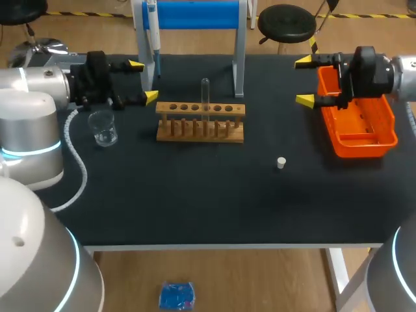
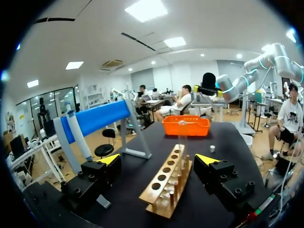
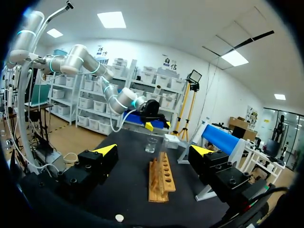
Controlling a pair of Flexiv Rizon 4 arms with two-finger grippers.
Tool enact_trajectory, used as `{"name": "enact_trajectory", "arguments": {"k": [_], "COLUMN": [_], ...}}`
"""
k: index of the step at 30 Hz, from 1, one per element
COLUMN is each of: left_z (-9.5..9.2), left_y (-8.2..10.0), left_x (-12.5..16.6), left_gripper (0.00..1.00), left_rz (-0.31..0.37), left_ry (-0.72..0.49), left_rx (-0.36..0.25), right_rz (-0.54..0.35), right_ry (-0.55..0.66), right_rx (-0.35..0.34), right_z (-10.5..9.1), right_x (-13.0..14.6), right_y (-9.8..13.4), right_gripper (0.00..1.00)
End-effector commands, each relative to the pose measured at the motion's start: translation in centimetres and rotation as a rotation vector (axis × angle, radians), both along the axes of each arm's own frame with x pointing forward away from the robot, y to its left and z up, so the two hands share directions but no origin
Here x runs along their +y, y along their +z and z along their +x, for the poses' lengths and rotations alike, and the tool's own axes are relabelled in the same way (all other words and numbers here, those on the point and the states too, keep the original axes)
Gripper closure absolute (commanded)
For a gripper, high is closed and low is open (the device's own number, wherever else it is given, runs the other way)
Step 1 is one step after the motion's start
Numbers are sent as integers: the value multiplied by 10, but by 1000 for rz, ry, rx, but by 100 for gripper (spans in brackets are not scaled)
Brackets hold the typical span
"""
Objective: Invert the test tube, pick up the pipette, mount the tip to pipette, aspirate from beaker and dispense into the tube, eject the tip, return the pipette, and cap with the stopper.
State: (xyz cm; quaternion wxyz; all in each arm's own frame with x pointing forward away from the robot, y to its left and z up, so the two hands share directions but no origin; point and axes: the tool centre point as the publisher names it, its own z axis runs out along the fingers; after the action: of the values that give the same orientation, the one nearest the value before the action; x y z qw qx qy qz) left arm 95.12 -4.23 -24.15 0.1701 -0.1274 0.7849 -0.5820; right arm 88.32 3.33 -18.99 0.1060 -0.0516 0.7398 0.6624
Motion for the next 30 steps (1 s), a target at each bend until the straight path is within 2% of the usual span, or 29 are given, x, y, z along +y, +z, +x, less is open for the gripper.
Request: {"name": "enact_trajectory", "arguments": {"k": [1, 12, 15, 21, 26, 30], "left_z": [-10, -10, -10, -10, -10, -10], "left_y": [-1, -1, -1, -1, -1, -1], "left_x": [-4, -4, -4, -4, -4, -4], "left_gripper": [0, 0, 0, 0, 0, 0], "left_rz": [71, 71, 71, 71, 71, 71], "left_ry": [-24, -24, -24, -24, -24, -24], "left_rx": [45, 45, 45, 45, 45, 45], "right_rz": [0, 19, 35, 49, 95, 82], "right_ry": [-1, -6, 1, 168, 229, 226], "right_rx": [-1, 8, 40, 104, 164, 188], "right_z": [0, 2, -4, -15, -1, 13], "right_x": [0, 2, 22, 78, 111, 128], "right_y": [0, 1, -3, -21, -33, -46], "right_gripper": [0, 0, 0, 0, 0, 0]}}
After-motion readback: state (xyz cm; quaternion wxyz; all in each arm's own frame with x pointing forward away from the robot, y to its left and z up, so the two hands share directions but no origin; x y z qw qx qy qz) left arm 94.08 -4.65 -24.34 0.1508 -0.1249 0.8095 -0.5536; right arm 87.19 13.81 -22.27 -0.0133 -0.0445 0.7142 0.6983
